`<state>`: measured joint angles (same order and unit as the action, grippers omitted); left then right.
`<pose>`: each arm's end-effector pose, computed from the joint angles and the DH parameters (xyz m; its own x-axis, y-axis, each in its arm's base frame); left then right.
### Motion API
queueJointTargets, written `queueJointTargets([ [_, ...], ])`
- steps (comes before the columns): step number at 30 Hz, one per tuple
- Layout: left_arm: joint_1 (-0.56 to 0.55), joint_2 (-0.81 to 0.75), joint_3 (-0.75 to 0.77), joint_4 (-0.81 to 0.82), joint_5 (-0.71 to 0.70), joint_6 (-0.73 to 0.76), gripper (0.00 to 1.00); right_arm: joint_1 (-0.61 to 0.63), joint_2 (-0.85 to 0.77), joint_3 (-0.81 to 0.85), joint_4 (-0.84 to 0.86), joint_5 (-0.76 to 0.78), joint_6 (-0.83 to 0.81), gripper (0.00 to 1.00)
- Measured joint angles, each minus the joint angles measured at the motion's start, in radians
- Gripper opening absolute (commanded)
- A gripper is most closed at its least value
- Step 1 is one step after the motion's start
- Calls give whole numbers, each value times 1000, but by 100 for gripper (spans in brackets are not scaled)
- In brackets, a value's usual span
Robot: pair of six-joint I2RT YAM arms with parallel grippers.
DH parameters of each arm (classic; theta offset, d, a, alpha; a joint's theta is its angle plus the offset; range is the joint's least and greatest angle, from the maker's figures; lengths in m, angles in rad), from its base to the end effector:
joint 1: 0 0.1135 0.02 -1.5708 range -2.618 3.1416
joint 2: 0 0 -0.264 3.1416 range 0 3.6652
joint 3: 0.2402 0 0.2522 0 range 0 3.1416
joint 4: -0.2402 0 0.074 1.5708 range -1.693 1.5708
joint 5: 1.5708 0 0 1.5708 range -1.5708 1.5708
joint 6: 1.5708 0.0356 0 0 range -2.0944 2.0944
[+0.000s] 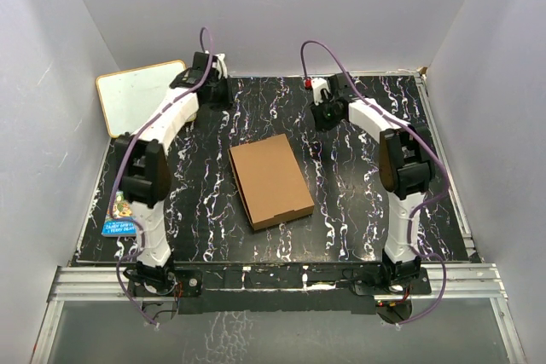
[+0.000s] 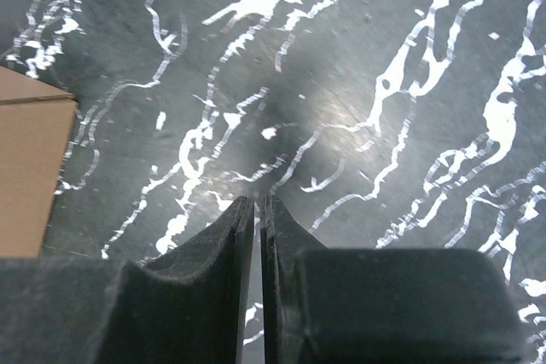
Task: Fold the paper box
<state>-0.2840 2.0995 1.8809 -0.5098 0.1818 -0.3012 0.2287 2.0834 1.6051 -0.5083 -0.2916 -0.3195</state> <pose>0.4654 -0.1425 0.2743 -0.7304 -0.0907 -0.6769 0.1973 0.9208 -0.3363 0.4400 0.1129 0.1939 -0.6546 -0.4612 -0.5989 -0.6079 0.7921 0.0544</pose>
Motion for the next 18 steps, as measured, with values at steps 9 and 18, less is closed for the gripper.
queueJointTargets([
  [9, -23, -402, -523, 4, -55, 40, 2, 82, 1, 2, 1, -26, -16, 16],
  [18, -15, -371, -670, -11, -48, 27, 0, 142, 14, 5, -13, -10, -38, 15],
])
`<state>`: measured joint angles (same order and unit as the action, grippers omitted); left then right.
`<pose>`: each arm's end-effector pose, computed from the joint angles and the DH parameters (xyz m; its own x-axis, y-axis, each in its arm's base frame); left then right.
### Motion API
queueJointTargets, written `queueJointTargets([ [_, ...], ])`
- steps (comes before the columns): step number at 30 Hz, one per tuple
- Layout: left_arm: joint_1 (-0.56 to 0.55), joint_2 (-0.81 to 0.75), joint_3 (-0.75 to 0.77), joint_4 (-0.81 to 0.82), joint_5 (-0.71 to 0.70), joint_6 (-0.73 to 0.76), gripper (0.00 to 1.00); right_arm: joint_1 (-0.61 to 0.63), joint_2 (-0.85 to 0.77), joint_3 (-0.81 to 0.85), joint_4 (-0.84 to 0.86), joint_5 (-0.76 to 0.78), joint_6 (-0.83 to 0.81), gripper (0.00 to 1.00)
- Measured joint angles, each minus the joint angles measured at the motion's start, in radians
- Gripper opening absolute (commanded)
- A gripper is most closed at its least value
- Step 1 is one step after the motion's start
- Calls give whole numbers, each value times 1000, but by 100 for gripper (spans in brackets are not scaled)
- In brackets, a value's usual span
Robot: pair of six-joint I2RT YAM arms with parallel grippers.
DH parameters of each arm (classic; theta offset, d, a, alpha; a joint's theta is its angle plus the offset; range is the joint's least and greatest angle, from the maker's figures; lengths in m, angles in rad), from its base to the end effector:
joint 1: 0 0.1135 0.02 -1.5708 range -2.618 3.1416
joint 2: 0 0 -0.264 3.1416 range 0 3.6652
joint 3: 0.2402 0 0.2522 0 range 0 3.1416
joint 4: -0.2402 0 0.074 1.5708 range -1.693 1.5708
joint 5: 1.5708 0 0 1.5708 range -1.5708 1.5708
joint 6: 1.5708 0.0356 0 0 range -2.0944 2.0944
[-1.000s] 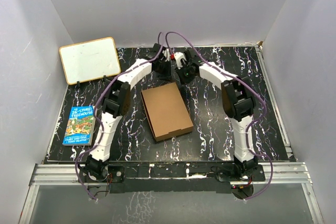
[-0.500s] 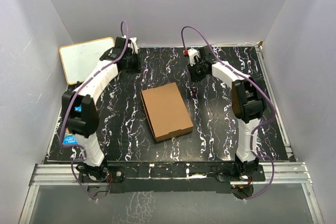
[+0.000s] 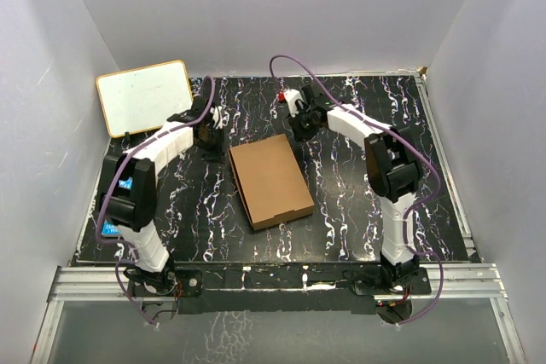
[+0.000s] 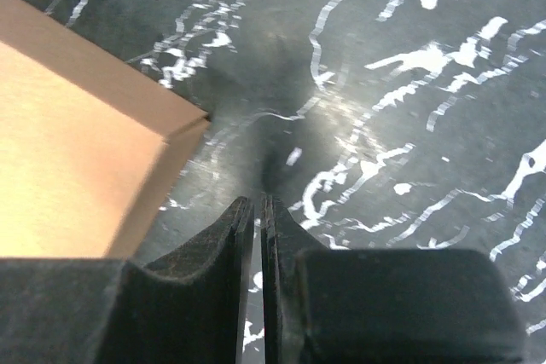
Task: Fold the paper box
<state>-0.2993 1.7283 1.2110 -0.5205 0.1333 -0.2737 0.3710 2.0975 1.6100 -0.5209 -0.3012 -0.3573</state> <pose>0.3421 -0.1105 0.2111 -0.8888 -0.0061 -0.4583 0.1210 0.9613 -0.2476 0.4201 0.1747 0.1886 -0.5660 -0.5786 -0.5873 -0.7382 0.6728 0.0486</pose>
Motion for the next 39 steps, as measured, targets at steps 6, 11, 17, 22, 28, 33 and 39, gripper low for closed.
queueJointTargets([
  [6, -26, 187, 204, 12, 23, -15, 0, 89, 0, 0, -19, 47, -26, 15],
  [11, -32, 253, 287, 14, -9, -14, 4, 82, -6, -2, -34, 89, -29, 18],
  [17, -37, 181, 221, 23, -14, -5, 24, 43, -29, -39, -23, 57, -23, 34],
  [22, -26, -24, 97, 45, -14, 11, 35, -14, -119, -137, -13, -16, -2, 56],
  [28, -18, -315, -124, 173, 31, 2, 58, -126, -322, -328, 78, -261, 73, 99],
  [33, -14, -452, -375, 337, 127, -86, 88, -211, -465, -649, 369, -566, 299, 99],
  [39, -9, -481, -566, 547, 266, -252, 88, -203, -410, -755, 558, -735, 526, 97],
])
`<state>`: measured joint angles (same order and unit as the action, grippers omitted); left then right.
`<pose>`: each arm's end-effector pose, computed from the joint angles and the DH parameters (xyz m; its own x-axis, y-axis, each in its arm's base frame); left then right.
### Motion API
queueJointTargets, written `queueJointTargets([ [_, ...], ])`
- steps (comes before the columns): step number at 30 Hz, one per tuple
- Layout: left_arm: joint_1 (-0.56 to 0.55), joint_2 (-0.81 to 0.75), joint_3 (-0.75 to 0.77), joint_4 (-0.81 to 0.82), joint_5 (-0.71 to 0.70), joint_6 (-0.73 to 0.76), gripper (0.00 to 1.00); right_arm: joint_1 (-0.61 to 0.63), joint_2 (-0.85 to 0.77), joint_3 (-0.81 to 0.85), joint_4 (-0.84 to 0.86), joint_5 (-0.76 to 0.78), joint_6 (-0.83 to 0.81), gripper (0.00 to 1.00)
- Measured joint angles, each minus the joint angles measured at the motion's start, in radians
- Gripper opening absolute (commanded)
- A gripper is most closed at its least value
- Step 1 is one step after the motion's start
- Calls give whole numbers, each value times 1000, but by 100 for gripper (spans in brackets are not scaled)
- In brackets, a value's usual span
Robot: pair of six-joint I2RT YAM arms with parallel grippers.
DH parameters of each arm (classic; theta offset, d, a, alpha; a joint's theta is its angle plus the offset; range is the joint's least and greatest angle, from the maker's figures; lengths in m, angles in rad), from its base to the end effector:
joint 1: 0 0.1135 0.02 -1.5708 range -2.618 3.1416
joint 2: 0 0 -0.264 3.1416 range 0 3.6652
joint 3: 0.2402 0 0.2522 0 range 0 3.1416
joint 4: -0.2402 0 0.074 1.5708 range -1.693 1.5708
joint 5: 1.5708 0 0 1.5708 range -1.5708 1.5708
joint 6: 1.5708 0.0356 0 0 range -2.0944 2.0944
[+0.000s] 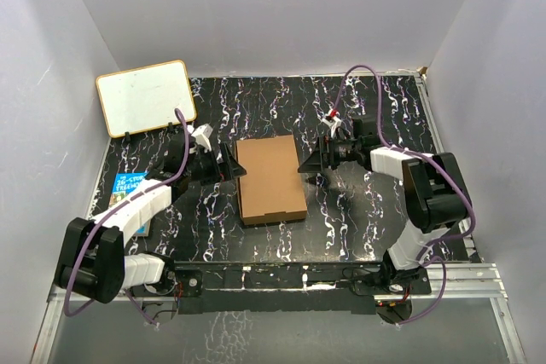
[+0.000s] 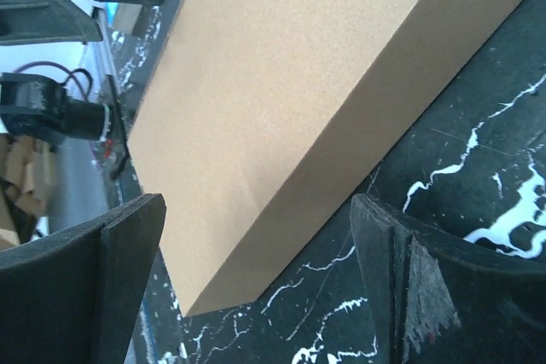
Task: Fold the paper box
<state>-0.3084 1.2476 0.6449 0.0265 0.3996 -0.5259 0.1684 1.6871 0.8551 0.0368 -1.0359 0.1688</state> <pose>0.2450 -0.0926 0.2162 -0.7454 -0.2479 -0.6188 0.2501 0.7565 -0.6043 0.3147 0.0846 0.1692 -0.8080 -0.0505 -0.5870 -0.5513 0.4160 0.7232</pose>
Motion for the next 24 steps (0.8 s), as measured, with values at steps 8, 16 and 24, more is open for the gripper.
queueJointTargets([
  [8, 0, 28, -11, 134, 68, -78, 88, 5, 129, 28, 55, -43, 98, 79],
  [16, 13, 55, -42, 155, 86, -97, 93, 11, 195, 76, 15, -44, 103, 61],
  [24, 61, 48, -106, 236, 136, -152, 97, 0, 227, 92, -3, -60, 112, 46],
])
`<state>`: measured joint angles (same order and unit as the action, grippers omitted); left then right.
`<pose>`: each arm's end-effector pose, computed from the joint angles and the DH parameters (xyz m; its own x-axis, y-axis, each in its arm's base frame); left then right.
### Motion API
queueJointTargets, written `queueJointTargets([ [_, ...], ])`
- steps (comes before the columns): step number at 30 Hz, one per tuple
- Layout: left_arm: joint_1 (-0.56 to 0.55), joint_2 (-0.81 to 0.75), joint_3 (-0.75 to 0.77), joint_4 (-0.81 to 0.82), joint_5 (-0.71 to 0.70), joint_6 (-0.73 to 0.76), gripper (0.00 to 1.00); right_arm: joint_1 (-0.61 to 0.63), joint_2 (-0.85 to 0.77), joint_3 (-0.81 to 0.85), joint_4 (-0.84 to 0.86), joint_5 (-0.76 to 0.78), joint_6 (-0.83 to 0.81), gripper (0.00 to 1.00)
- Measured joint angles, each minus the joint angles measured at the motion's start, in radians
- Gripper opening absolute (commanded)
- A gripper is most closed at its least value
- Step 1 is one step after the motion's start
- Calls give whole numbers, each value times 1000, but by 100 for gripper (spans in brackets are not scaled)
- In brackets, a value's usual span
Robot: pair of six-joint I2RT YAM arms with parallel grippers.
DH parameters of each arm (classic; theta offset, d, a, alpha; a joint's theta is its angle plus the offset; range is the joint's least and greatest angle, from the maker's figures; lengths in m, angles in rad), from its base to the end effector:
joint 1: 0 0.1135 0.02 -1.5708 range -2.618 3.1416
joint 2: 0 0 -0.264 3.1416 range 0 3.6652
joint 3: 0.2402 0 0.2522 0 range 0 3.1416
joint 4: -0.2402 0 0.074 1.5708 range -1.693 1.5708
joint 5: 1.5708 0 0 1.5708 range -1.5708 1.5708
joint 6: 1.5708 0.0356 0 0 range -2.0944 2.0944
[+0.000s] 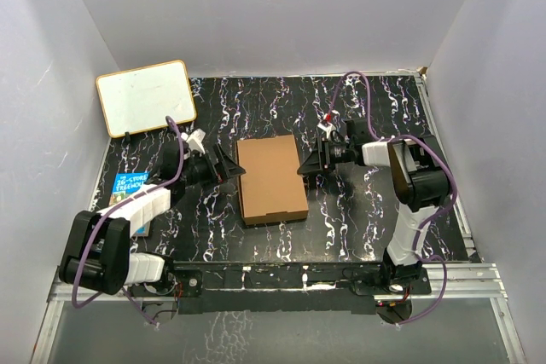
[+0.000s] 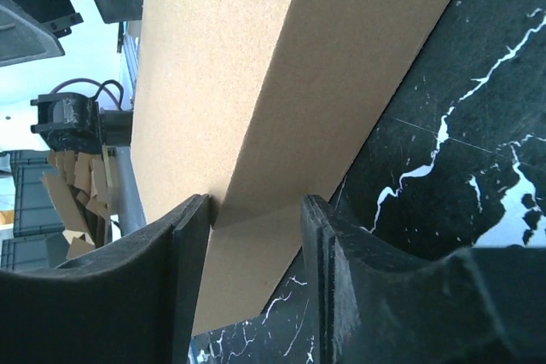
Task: Fold the paper box
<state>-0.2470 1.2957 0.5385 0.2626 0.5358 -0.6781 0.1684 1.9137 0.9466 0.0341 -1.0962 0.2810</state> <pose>0.2473 -0.0811 0.1933 -0.7637 -0.3637 -0.5334 0.2143 0.6366 -0.7409 0.3407 0.0900 0.1220 -0.9270 -0.0290 -0.3739 -0.3556 0.3849 0.8517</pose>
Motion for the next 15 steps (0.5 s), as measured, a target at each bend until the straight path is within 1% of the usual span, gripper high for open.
queueJointTargets([
  [3, 13, 0, -19, 36, 30, -43, 97, -13, 7, 5, -8, -22, 8, 45],
  [4, 14, 1, -24, 56, 39, -58, 97, -18, 10, 7, -8, -27, 9, 43],
  [9, 15, 15, -61, 187, 93, -142, 97, -38, 24, 14, -11, -57, 11, 38],
  [15, 15, 86, -101, 329, 149, -235, 97, -62, 65, 29, -14, -122, 17, 35],
])
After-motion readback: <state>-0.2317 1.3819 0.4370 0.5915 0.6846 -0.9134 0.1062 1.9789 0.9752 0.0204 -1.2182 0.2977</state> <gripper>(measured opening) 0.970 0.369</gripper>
